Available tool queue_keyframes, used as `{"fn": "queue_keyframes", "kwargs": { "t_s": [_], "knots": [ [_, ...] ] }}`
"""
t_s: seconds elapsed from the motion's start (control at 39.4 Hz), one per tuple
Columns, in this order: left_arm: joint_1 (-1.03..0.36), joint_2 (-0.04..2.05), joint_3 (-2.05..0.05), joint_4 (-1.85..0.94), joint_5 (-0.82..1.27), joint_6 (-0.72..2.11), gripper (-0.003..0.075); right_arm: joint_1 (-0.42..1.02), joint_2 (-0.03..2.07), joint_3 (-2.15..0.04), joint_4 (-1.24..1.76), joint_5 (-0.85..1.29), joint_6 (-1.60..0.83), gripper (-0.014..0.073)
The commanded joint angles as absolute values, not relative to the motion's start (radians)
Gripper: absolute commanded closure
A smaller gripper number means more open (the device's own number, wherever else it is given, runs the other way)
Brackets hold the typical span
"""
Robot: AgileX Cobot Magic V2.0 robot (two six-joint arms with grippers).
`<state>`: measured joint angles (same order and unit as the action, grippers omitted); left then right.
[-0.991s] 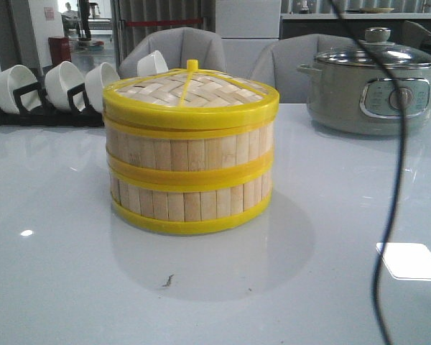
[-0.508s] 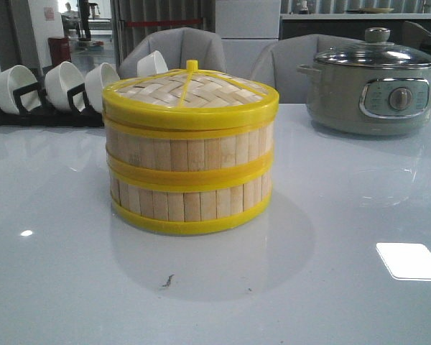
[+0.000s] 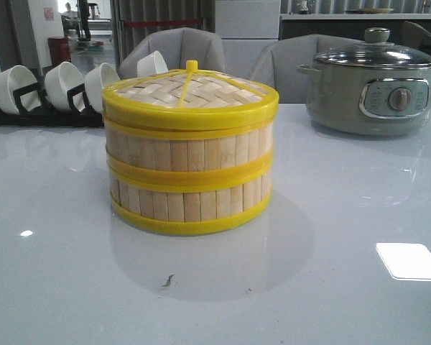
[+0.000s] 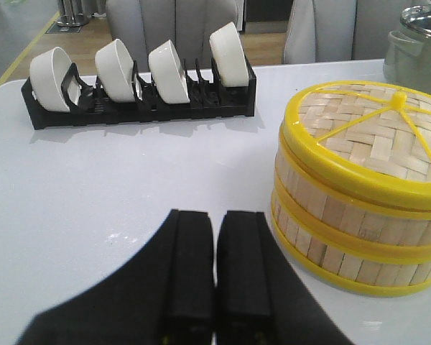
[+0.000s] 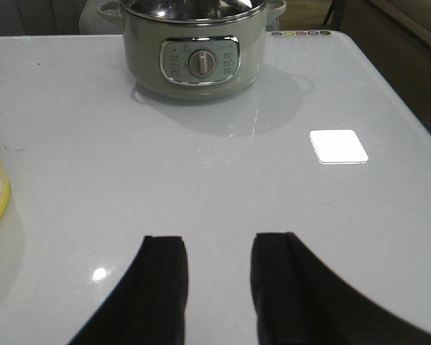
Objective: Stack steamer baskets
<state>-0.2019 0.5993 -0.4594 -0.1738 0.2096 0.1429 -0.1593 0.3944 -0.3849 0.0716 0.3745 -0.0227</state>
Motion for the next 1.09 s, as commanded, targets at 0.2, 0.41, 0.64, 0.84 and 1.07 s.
{"fn": "queue_keyframes", "kwargs": {
  "t_s": [0.2, 0.41, 0.64, 0.84, 1.07],
  "knots": [
    [-0.208, 0.597, -0.489, -0.187, 0.119, 0.135, 0.0619, -0.164, 0.349, -0.362, 0.066, 0.285, -0.029, 0.0375],
    [-0.208, 0.597, -0.489, -0.187, 0.119, 0.135, 0.0619, -0.164, 0.349, -0.362, 0.066, 0.258, -0.029, 0.0526],
    [-0.208, 0.597, -0.489, -0.187, 0.119, 0.135, 0.0619, -0.164, 0.349, -0.362, 0.066, 0.257, -0.029, 0.0526],
    [-0.208, 0.597, -0.489, -0.187, 0.119, 0.135, 0.0619, -0.164, 0.349, -0.362, 0.066, 0.257, -0.029, 0.0526],
    [-0.208, 0.597, -0.489, -0.187, 0.119, 0.135, 0.0619, -0.164, 0.349, -0.362, 0.066, 0.257, -0.029, 0.0526]
  ]
}}
